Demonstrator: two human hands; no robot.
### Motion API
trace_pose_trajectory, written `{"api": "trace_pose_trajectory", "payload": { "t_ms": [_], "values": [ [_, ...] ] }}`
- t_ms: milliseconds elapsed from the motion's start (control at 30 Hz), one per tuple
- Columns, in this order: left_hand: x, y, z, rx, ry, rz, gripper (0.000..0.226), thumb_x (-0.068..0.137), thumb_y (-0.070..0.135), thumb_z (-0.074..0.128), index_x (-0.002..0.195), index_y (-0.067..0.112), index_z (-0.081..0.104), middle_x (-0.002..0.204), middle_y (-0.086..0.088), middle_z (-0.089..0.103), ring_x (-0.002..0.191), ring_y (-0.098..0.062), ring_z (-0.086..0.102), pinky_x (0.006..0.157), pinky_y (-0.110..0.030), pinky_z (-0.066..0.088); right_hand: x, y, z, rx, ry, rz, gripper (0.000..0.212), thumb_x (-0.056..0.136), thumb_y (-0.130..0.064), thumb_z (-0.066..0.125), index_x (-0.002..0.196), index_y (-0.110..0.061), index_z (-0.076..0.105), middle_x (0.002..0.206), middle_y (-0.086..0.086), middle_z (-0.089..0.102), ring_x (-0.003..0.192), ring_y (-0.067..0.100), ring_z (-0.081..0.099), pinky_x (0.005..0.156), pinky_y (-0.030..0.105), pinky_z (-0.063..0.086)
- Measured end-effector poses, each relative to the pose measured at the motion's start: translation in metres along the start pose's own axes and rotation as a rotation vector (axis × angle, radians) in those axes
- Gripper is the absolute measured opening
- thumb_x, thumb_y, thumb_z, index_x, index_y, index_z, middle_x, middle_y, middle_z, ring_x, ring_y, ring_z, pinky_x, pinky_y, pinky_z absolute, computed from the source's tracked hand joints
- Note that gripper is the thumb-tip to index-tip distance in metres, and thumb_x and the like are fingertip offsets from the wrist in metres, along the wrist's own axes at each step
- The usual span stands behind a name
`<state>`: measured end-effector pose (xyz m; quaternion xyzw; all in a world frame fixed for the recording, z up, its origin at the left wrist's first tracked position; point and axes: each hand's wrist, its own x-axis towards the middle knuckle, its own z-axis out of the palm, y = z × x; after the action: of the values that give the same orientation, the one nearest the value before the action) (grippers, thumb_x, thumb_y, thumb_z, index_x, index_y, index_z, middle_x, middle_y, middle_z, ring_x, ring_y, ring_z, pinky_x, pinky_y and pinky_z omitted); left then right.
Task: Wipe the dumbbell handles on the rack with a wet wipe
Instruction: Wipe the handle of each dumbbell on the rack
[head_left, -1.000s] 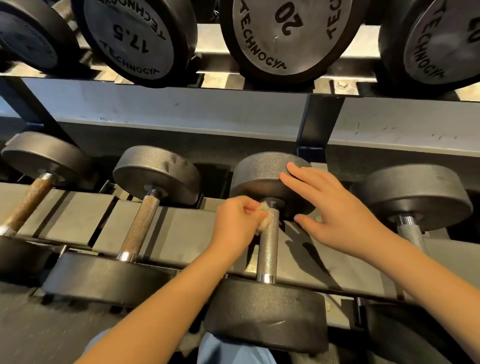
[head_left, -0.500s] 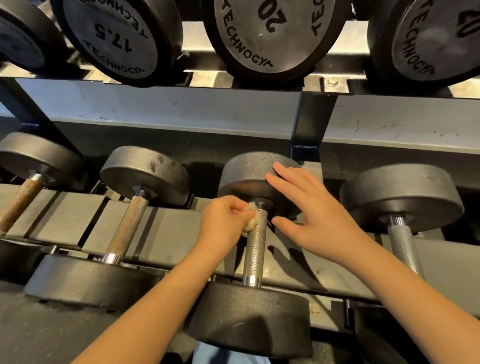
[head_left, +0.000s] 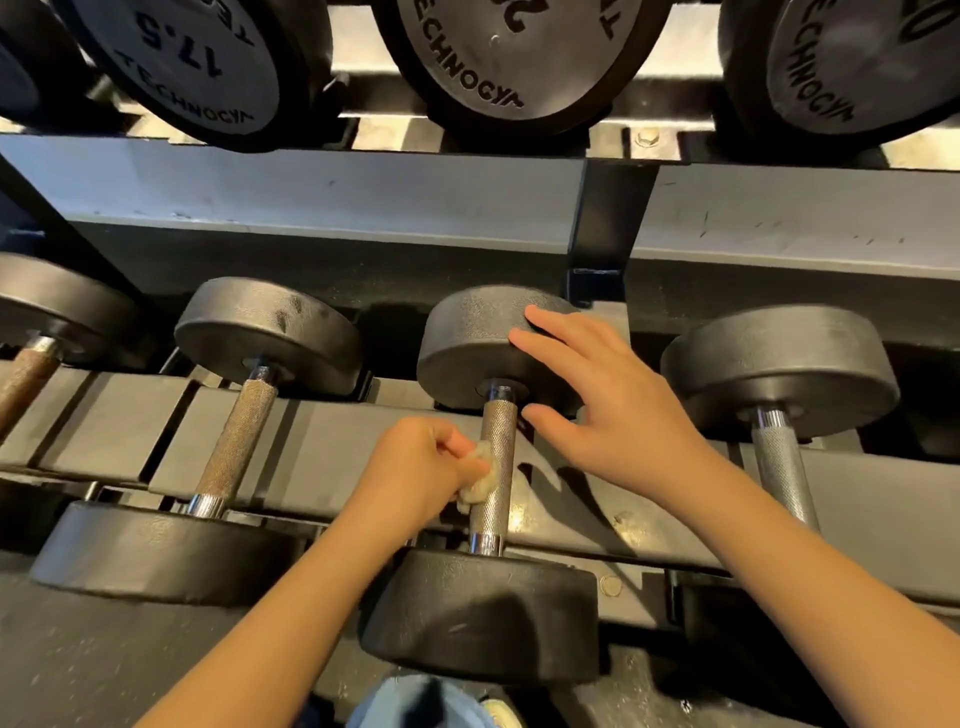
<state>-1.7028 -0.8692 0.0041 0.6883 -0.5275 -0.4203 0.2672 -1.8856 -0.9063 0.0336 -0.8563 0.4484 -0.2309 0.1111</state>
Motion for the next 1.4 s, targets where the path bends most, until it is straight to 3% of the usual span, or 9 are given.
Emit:
{"api": "trace_pose_trajectory", "payload": {
  "t_ms": [200, 333, 500, 700, 900, 1000, 1167, 1300, 1400],
  "values": [
    [0.004, 0.003, 0.005, -0.006, 0.074, 0.028, 0.01, 0.081, 0.01, 0.073, 0.075, 0.01, 0.064, 0.072, -0.008, 0.065, 0.071, -0.025, 0.065, 0.077, -0.046, 0.057, 0.001, 0.005, -0.005, -0.015, -0.041, 0.002, 0.063, 0.088, -0.029, 0.063, 0.144, -0.035, 0.035, 0.153, -0.015, 0.027, 0.14, 0.008, 0.017, 0.098, 0.026, 0.029],
    [-0.01, -0.003, -0.001, 0.189, -0.074, -0.024, 0.014, 0.078, 0.014, 0.077, 0.075, 0.007, 0.065, 0.06, -0.001, 0.062, 0.054, -0.012, 0.058, 0.066, -0.029, 0.053, 0.001, 0.005, -0.003, 0.002, -0.028, 0.005, 0.062, 0.088, -0.029, 0.064, 0.144, -0.033, 0.037, 0.152, -0.013, 0.029, 0.14, 0.009, 0.02, 0.1, 0.029, 0.032],
    [-0.013, 0.001, 0.0, 0.058, -0.028, -0.064, 0.012, 0.082, 0.009, 0.072, 0.086, 0.0, 0.065, 0.065, -0.004, 0.062, 0.042, 0.001, 0.054, 0.048, -0.013, 0.046, 0.001, 0.003, -0.002, -0.015, -0.048, 0.001, 0.064, 0.089, -0.032, 0.061, 0.146, -0.032, 0.032, 0.154, -0.013, 0.022, 0.142, 0.01, 0.013, 0.101, 0.029, 0.035],
    [-0.014, 0.001, -0.004, 0.218, -0.131, -0.114, 0.017, 0.077, 0.016, 0.078, 0.069, 0.012, 0.064, 0.055, 0.003, 0.059, 0.048, -0.006, 0.051, 0.052, -0.017, 0.044, -0.002, 0.001, 0.005, 0.007, -0.016, -0.01, 0.064, 0.087, -0.029, 0.064, 0.145, -0.024, 0.036, 0.154, -0.003, 0.028, 0.142, 0.018, 0.019, 0.102, 0.035, 0.038],
    [-0.014, 0.014, -0.004, -0.139, 0.125, 0.117, 0.005, 0.08, 0.016, 0.074, 0.076, 0.015, 0.07, 0.069, 0.002, 0.067, 0.064, -0.006, 0.061, 0.068, -0.026, 0.052, -0.011, -0.008, 0.008, 0.198, 0.192, 0.01, 0.016, 0.087, -0.028, 0.06, 0.09, -0.018, 0.072, 0.086, -0.006, 0.065, 0.081, 0.008, 0.059, 0.071, 0.029, 0.051],
    [-0.016, 0.027, 0.005, -0.308, 0.147, 0.235, 0.008, 0.082, 0.014, 0.069, 0.088, 0.012, 0.073, 0.081, 0.001, 0.073, 0.073, -0.001, 0.066, 0.067, -0.014, 0.05, -0.013, -0.014, 0.013, 0.442, -0.052, 0.177, 0.016, 0.089, -0.032, 0.061, 0.099, -0.022, 0.071, 0.085, -0.01, 0.069, 0.078, 0.003, 0.064, 0.075, 0.02, 0.052],
    [-0.018, 0.028, 0.009, -0.367, 0.091, 0.274, 0.013, 0.086, 0.013, 0.064, 0.095, 0.015, 0.073, 0.089, 0.003, 0.074, 0.085, -0.004, 0.068, 0.071, -0.011, 0.051, -0.009, -0.011, 0.015, 0.835, -0.065, 0.44, 0.008, 0.082, -0.016, 0.071, 0.089, -0.013, 0.068, 0.078, 0.006, 0.071, 0.072, 0.015, 0.069, 0.078, 0.038, 0.059],
    [-0.018, 0.022, 0.001, -0.21, 0.331, 0.454, 0.019, 0.092, 0.015, 0.056, 0.104, 0.027, 0.066, 0.104, 0.006, 0.065, 0.096, 0.007, 0.058, 0.078, -0.003, 0.042, -0.01, -0.011, 0.016, 0.447, 0.107, 0.348, 0.012, 0.082, -0.01, 0.066, 0.077, -0.02, 0.064, 0.068, -0.005, 0.062, 0.063, 0.006, 0.059, 0.064, 0.017, 0.051],
    [-0.004, 0.017, -0.006, -0.096, 0.446, 0.487, 0.027, 0.097, 0.016, 0.048, 0.12, 0.029, 0.053, 0.121, 0.009, 0.051, 0.102, 0.021, 0.045, 0.081, 0.005, 0.032, -0.006, -0.007, 0.023, 0.04, 0.076, 0.207, 0.01, 0.091, -0.014, 0.055, 0.094, -0.012, 0.064, 0.084, 0.003, 0.062, 0.078, 0.019, 0.059, 0.07, 0.032, 0.05]
  ]
}}
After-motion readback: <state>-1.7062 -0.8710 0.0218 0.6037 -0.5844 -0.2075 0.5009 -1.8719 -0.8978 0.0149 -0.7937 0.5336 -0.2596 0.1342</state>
